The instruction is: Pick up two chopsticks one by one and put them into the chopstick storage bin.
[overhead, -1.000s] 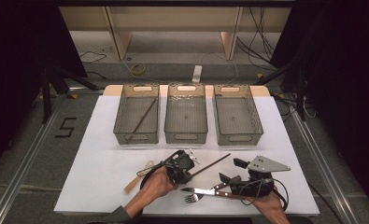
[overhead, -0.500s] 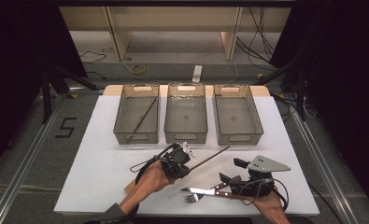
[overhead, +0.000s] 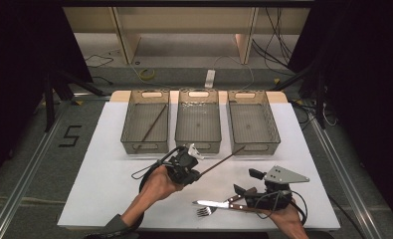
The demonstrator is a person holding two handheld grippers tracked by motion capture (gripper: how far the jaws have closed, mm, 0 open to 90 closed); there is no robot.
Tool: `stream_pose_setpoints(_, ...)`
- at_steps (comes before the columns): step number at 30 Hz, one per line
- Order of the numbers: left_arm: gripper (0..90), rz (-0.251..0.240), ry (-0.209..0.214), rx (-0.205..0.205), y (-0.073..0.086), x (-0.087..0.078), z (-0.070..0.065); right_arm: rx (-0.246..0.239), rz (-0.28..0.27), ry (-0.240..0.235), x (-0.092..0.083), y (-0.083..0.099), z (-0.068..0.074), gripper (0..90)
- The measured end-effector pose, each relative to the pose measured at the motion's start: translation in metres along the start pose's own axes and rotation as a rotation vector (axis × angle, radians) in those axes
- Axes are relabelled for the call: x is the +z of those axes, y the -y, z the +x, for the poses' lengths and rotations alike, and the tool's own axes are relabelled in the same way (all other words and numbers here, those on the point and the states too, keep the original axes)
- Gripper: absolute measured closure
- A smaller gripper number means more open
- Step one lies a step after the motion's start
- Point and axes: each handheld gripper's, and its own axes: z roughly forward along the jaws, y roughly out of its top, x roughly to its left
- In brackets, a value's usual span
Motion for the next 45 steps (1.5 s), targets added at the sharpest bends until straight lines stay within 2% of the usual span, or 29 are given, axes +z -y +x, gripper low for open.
stream_pose_setpoints(4, 84.0, -0.029, -0.015, -0.020, 0.000, -0.011, 0.009, 0.000, 0.001, 0.000, 0.000, 0.000, 0.000, 24.4)
stream_pose_setpoints(12, 84.0, -0.111, -0.053, -0.087, 0.002, -0.037, 0.031, -0.002, 0.004, -0.001, 0.001, 0.000, 0.000, 24.4)
stream_pose_setpoints(24, 83.9, -0.174, -0.129, -0.163, 0.011, -0.066, 0.063, 0.001, 0.002, -0.002, 0.001, 0.000, 0.000, 24.4)
stream_pose_setpoints(34, 84.0, -0.210, -0.178, -0.245, 0.024, -0.081, 0.094, 0.001, 0.001, -0.002, 0.001, 0.000, 0.000, 24.4)
stream_pose_setpoints(45, 84.0, -0.264, -0.223, -0.328, 0.028, -0.096, 0.131, 0.008, 0.004, 0.000, 0.000, 0.001, -0.001, 24.4)
